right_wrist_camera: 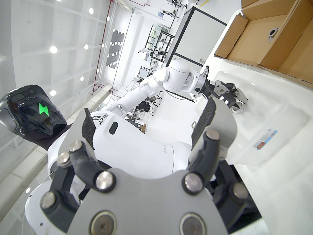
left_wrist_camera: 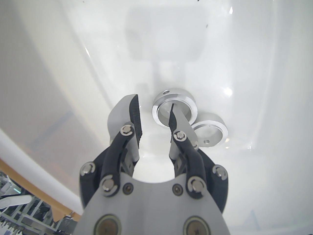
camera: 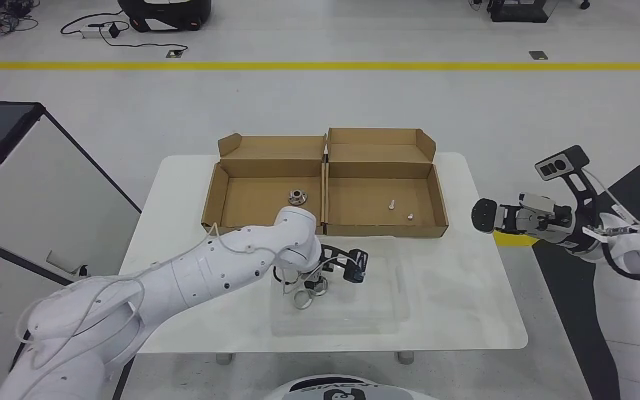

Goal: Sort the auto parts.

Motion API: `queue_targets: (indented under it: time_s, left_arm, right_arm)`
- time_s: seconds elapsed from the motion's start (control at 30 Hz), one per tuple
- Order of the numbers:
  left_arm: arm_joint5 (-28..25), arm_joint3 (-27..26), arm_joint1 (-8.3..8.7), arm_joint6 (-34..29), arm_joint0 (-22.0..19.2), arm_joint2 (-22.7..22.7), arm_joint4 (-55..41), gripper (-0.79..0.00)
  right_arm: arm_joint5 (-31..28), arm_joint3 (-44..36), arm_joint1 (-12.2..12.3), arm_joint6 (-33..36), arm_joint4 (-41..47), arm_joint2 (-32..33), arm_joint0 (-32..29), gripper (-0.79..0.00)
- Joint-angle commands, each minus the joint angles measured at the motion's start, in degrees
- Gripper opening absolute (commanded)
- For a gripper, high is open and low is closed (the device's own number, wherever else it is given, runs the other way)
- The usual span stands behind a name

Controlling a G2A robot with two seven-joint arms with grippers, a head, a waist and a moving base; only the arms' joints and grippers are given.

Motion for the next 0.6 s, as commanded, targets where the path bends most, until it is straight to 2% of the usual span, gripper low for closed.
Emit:
queue_targets:
  time_s: [0.0,0.57]
  left_arm:
    - [0.02,0.06,0.00,-0.02,0.13,0.00,-0.05,-0.477]
    - [-0.21,0.66,0.29,0.21,0.55,0.00,-0.11,-0.483]
  right_arm:
    - [0.00,0.00,0.00,0.00,0.00,0.00,0.00,0.000]
    - [0.00,0.00,0.00,0.00,0.00,0.00,0.00,0.000]
